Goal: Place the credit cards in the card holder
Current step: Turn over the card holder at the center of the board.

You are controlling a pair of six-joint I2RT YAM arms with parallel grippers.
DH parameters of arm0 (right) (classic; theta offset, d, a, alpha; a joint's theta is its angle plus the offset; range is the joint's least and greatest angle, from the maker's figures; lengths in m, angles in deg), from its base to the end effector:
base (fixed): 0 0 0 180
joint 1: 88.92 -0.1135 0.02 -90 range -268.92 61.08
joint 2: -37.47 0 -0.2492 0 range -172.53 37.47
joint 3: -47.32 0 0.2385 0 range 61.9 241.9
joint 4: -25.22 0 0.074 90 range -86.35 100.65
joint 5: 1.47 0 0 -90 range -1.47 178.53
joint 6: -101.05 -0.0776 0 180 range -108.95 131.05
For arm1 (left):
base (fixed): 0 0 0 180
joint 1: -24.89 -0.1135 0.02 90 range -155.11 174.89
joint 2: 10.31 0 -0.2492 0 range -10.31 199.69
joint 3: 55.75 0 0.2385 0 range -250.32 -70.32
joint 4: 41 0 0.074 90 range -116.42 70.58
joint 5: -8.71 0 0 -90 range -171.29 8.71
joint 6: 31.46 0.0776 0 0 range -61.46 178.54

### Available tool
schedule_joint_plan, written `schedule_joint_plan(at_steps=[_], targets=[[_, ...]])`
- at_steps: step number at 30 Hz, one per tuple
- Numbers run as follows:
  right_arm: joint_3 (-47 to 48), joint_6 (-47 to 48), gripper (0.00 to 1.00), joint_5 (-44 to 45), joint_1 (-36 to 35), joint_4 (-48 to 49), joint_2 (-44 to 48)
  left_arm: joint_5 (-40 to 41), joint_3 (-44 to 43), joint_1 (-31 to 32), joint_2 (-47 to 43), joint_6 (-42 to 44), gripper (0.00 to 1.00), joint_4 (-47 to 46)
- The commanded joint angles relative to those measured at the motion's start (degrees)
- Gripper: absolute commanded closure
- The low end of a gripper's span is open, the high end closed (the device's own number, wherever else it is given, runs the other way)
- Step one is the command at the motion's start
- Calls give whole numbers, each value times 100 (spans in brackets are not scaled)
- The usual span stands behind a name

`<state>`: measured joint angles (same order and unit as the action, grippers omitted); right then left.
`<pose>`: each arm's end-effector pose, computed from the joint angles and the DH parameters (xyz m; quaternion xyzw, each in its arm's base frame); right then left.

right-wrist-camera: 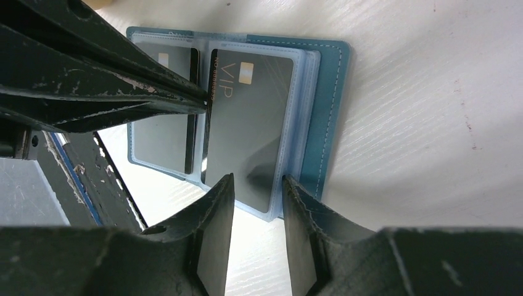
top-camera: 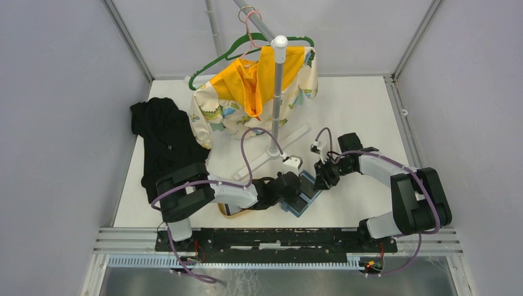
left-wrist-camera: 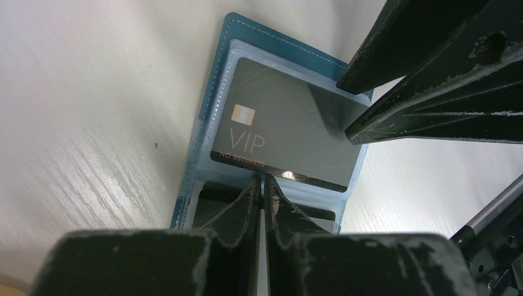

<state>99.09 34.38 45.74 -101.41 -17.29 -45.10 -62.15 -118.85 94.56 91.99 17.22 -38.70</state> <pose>0.2134 0.1013 0.1131 -0.3337 0.8603 0.3466 0.1686 0.1518 -0.3365 0.1086 0.1540 0.8884 -0.2479 0.3543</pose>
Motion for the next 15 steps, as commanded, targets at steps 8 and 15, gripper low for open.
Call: schedule_joint_plan(at_steps=[8,15], targets=[[174,5,66,-898,148,-61,168,-100,-165,-194,246,69,90,-89],[201,119,62,-1478,378,-192,230,-282,-130,-304,207,132,90,-274]])
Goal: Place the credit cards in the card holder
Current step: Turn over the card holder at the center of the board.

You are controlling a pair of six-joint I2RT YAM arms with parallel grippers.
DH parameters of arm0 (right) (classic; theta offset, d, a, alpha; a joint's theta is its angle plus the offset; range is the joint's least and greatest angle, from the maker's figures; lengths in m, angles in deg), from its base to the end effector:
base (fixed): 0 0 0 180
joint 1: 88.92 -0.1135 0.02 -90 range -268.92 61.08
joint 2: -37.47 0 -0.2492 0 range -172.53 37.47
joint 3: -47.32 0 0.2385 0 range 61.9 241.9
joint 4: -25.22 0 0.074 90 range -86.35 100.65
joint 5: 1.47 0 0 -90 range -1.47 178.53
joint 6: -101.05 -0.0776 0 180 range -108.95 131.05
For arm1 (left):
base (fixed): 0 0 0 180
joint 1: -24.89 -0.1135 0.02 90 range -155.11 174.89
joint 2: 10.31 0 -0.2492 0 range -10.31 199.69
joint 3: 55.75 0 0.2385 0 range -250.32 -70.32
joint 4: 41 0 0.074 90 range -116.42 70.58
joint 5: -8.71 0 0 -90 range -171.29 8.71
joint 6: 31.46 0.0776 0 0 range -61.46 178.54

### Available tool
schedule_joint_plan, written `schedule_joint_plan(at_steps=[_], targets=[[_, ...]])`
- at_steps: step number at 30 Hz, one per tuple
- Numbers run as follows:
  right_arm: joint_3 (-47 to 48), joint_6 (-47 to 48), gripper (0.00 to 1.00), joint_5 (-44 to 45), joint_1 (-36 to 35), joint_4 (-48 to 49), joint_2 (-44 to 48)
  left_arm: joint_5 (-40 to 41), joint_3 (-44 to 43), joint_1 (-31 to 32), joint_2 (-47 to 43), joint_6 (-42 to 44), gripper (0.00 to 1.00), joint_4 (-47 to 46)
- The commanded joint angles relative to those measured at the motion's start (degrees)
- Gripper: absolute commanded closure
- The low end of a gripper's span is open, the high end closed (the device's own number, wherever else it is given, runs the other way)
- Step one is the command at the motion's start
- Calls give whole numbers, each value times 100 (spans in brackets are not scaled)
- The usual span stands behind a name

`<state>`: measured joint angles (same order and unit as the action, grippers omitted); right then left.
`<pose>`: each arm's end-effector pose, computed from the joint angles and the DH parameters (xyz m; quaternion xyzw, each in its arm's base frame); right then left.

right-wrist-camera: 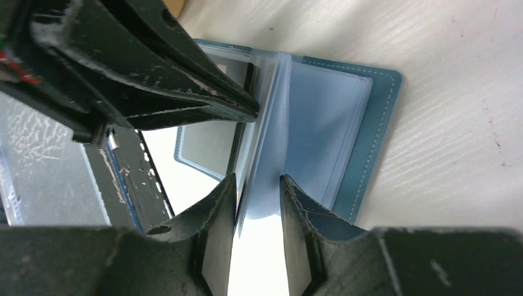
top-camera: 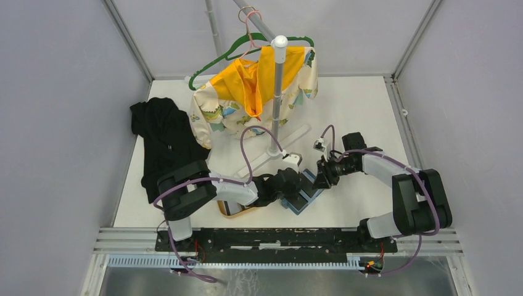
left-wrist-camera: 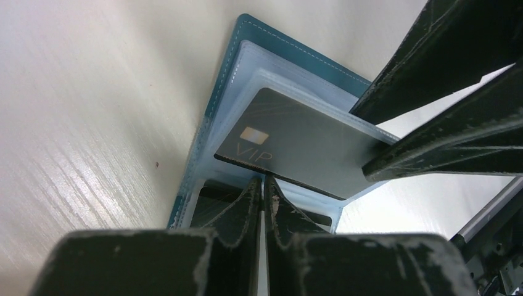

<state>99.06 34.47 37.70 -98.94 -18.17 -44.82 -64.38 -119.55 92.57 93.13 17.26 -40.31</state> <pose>0.2121 0.0986 0.1210 -0.3147 0.8393 0.4073 0.1749 0.1631 -0.3380 0.1078 0.1449 0.8880 -0.2606 0.3500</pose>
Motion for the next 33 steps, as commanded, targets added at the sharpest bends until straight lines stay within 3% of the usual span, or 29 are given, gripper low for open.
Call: schedule_joint_plan(at_steps=[1,14,24,33], targets=[[203,122,61,-747,150,-112,201,-102,-41,-124,85,129,90,-166],[233,476,63,-1529,176,-476,-232,-736,597,-337,-253,-161,85,-1064],[291,691,56,-1787,168,-693,-361,-811,740,-361,-336,-223,85,-1186],[249,573,64,-1704,171,-577,-385,-816,795,-368,-427,-223,85,-1195]])
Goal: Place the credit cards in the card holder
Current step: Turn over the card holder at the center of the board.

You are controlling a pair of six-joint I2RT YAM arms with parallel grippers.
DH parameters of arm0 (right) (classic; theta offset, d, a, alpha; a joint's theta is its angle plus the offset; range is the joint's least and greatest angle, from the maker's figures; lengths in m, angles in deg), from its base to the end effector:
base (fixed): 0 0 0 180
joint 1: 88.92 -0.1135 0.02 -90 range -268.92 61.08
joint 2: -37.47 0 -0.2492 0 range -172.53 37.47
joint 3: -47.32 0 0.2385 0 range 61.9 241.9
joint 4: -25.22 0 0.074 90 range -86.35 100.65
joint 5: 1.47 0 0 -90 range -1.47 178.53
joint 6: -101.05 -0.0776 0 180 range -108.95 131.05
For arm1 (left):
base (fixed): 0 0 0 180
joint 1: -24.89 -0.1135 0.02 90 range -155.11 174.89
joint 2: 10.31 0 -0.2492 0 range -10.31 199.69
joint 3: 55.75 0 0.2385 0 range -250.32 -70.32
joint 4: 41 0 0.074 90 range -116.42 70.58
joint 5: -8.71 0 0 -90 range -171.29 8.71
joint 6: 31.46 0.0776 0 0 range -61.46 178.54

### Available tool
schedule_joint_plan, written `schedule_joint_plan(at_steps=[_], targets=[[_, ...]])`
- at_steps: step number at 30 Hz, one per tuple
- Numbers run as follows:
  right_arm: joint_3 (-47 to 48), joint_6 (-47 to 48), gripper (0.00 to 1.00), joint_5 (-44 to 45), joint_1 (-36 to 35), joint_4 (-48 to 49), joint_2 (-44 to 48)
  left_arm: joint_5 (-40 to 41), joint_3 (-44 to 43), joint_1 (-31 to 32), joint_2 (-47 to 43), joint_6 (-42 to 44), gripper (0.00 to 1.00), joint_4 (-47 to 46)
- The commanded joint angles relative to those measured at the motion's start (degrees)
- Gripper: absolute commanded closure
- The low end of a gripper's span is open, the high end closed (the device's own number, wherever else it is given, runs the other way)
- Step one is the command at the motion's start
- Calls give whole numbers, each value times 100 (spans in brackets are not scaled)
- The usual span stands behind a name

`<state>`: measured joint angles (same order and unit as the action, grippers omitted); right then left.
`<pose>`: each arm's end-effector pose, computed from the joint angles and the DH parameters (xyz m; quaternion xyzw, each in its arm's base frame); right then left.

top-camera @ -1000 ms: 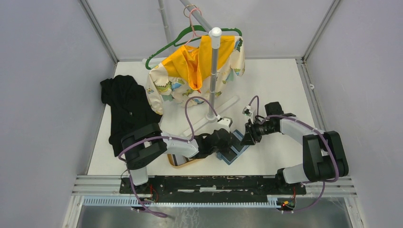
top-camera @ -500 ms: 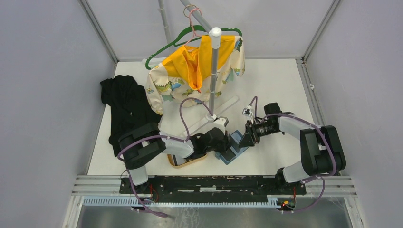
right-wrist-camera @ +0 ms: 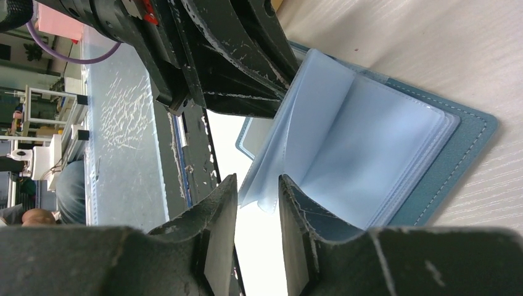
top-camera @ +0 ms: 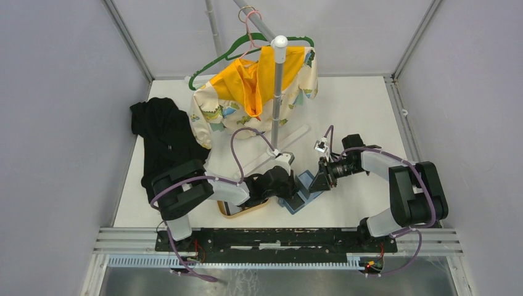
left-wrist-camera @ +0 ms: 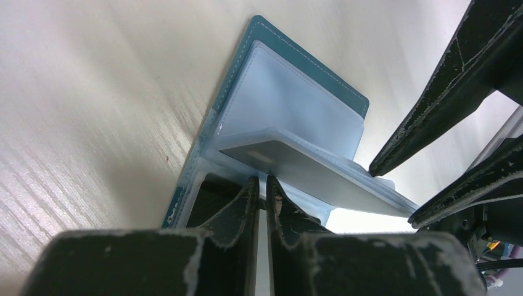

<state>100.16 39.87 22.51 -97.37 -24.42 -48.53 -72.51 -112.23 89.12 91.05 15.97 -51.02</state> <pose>0.2027 0.1018 0.1269 -0.2998 0.7821 0.5258 0.1480 0.1679 -0.3206 0.1034 0.1313 0.8748 -0.3300 0.3296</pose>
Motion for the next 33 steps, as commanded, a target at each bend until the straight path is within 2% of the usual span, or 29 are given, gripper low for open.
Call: schedule_joint_plan(at_steps=[1,5,12,17,22,27,33], targets=[[138,19,65,-187,12,59,-11,-7,72,-20,-218,-94,85,-131],[147,72,66,-323,18,5,-40,-27,100,-17,-250,-103,84,-173],[164,220,59,-520,17,-136,-66,-69,125,-16,-333,-112,79,-211],[131,136,66,-434,7,-57,-91,-90,139,-16,-354,-112,79,-220],[77,-11,78,-295,10,105,-93,-121,185,-19,-375,-120,79,-288],[68,0,80,-192,-44,126,-78,-155,247,-19,-451,-144,78,-364],[68,29,82,29,-83,156,-16,-185,456,-17,-658,-261,62,-568]])
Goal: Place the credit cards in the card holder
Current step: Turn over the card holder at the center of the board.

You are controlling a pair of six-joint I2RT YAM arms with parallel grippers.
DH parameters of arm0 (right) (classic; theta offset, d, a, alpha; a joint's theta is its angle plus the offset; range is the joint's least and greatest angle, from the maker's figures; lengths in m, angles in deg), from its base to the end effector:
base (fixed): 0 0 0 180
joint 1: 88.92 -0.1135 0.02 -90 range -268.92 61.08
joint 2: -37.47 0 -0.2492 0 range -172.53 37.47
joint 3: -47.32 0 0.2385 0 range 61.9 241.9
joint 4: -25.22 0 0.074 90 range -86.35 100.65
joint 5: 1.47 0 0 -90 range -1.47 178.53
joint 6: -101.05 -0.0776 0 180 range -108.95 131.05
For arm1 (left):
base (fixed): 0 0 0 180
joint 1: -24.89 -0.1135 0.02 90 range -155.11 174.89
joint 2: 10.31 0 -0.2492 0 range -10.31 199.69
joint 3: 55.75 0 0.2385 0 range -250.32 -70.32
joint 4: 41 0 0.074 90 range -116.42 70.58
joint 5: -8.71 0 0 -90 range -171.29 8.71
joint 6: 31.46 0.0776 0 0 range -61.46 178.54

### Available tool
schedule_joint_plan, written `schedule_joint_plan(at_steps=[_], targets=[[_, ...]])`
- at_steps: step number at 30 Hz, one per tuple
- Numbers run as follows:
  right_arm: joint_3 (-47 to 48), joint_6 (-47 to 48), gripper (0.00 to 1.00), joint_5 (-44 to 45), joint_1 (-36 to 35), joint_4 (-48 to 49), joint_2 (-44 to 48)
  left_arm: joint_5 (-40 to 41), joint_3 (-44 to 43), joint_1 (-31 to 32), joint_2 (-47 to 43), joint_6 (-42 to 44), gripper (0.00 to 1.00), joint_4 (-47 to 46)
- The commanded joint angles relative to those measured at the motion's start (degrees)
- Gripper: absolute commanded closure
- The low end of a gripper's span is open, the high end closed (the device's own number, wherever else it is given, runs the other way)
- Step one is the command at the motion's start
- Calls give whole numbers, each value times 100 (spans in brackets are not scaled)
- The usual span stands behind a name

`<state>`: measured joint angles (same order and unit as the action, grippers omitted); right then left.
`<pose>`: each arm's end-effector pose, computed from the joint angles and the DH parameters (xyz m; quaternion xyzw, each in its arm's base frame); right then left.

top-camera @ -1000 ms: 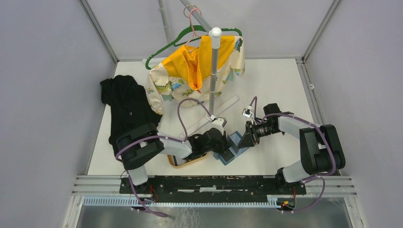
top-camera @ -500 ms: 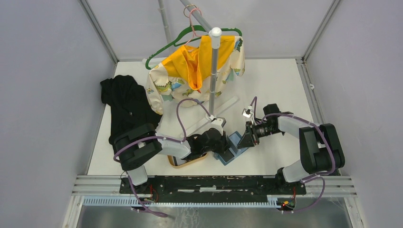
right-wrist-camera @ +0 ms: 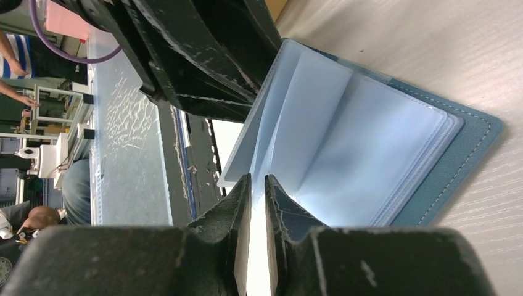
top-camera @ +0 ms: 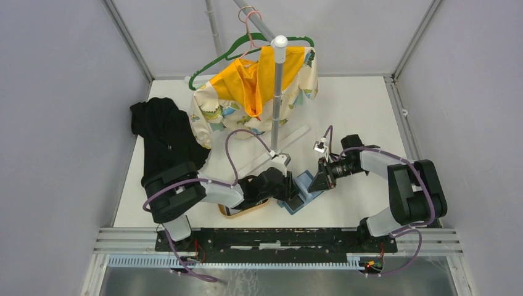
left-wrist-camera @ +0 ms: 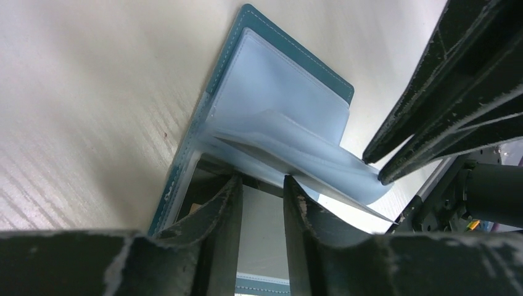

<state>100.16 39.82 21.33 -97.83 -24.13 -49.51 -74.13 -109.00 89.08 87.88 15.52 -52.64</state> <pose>0.2024 0.1041 0.1251 -0.2983 0.7769 0.5361 0.1419 0.1613 -0.3113 0.1088 0.1322 0.8688 -0.3489 0.3254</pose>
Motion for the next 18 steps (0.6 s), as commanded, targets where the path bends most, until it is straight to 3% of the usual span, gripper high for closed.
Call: schedule_joint_plan(at_steps=[1,18], targets=[[67,24,82,212,-46,155,96,-36,171,-18,-377,-234,61,-441],[-56,-329,82,1576,-64,726,595,-202,547,-18,-1011,-369,56,-466]])
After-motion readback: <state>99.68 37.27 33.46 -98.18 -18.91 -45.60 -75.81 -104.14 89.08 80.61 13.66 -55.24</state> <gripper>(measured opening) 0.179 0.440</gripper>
